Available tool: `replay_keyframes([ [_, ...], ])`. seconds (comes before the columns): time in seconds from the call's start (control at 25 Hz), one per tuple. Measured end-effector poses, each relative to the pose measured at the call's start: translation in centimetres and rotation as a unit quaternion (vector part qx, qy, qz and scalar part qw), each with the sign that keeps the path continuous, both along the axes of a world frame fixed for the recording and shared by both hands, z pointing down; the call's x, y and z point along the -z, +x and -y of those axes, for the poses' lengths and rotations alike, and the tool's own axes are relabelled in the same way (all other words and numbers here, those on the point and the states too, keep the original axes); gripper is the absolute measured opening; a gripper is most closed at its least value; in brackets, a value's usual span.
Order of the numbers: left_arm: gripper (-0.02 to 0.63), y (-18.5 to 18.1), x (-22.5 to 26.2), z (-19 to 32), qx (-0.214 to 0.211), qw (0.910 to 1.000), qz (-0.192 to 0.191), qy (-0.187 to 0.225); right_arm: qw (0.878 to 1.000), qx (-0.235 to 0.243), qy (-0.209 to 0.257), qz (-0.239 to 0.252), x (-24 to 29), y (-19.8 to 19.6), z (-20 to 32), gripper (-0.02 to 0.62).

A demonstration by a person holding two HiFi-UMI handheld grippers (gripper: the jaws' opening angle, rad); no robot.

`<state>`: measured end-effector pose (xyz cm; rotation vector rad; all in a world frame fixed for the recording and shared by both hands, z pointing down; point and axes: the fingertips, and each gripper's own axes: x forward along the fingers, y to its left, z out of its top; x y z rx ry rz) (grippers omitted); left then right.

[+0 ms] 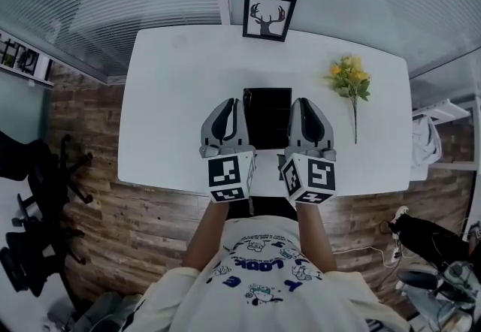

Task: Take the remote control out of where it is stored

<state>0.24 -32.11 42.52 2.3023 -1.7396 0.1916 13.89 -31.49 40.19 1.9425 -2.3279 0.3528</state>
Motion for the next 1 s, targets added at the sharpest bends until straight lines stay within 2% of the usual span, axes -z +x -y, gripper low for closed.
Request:
replay_keyframes([
  [0.12, 0.03, 0.6, -1.5, 0.8, -0.004, 0.9998, -0.001, -0.018, 1.0, 0.004, -0.009, 0.001, -0.8, 0.3, 1.1, 0.044],
  [0.2, 0.101, 1.1, -2.4, 1.2, -0.011, 0.9995, -0.008, -0.028, 1.0, 0.004, -0.015, 0.002, -1.4, 0.6, 1.7, 0.044],
  [0.56, 0.181, 2.0, -7.1, 2.4, -0.026, 0.9963, 0.0, -0.082, 0.999, 0.006, -0.044, 0.003, -4.1, 1.3, 2.8, 0.044],
  [0.76, 0.181, 2.7, -8.8, 2.9, -0.038, 0.9933, 0.008, -0.108, 0.998, 0.008, -0.055, 0.004, -5.1, 1.4, 2.8, 0.044],
  [1.0, 0.181, 3.3, -9.9, 3.5, -0.043, 0.9924, 0.02, -0.113, 0.998, 0.005, -0.063, 0.003, -5.9, 1.8, 3.0, 0.044],
])
